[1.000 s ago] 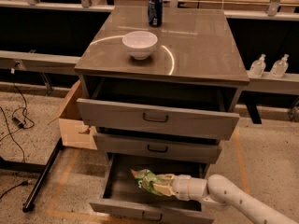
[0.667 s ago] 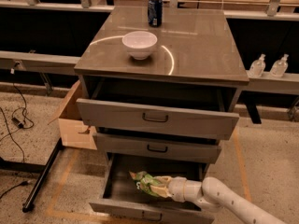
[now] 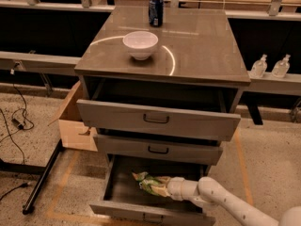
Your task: Place green rice chip bag into bottom drawer
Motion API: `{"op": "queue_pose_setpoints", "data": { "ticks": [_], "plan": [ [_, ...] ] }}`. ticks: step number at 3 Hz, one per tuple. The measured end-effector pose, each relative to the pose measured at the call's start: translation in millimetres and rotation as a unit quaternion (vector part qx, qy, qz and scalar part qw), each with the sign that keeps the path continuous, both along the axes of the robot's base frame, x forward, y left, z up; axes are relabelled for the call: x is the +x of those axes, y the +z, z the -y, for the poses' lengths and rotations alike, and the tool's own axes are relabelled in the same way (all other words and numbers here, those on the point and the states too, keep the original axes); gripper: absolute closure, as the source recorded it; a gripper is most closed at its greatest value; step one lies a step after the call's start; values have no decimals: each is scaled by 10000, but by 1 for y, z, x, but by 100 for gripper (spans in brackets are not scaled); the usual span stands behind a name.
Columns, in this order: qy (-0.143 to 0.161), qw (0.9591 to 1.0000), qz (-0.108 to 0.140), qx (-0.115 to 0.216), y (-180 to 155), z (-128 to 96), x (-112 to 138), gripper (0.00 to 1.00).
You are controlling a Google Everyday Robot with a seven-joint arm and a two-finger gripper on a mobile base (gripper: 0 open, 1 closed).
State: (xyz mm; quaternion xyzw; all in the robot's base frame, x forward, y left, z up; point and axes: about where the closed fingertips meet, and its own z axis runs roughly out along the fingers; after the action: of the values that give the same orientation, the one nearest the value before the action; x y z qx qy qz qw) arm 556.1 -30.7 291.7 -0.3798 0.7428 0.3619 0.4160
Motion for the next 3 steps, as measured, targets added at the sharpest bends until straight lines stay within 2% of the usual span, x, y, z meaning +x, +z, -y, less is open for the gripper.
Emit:
{"op": "queue_pose_setpoints", "data": {
  "ticks": [1, 3],
  "plan": [
    [-31, 9997, 91, -212, -20, 1, 13, 59],
    [-129, 9988, 76, -461, -45, -4, 20, 12]
  ]
}}
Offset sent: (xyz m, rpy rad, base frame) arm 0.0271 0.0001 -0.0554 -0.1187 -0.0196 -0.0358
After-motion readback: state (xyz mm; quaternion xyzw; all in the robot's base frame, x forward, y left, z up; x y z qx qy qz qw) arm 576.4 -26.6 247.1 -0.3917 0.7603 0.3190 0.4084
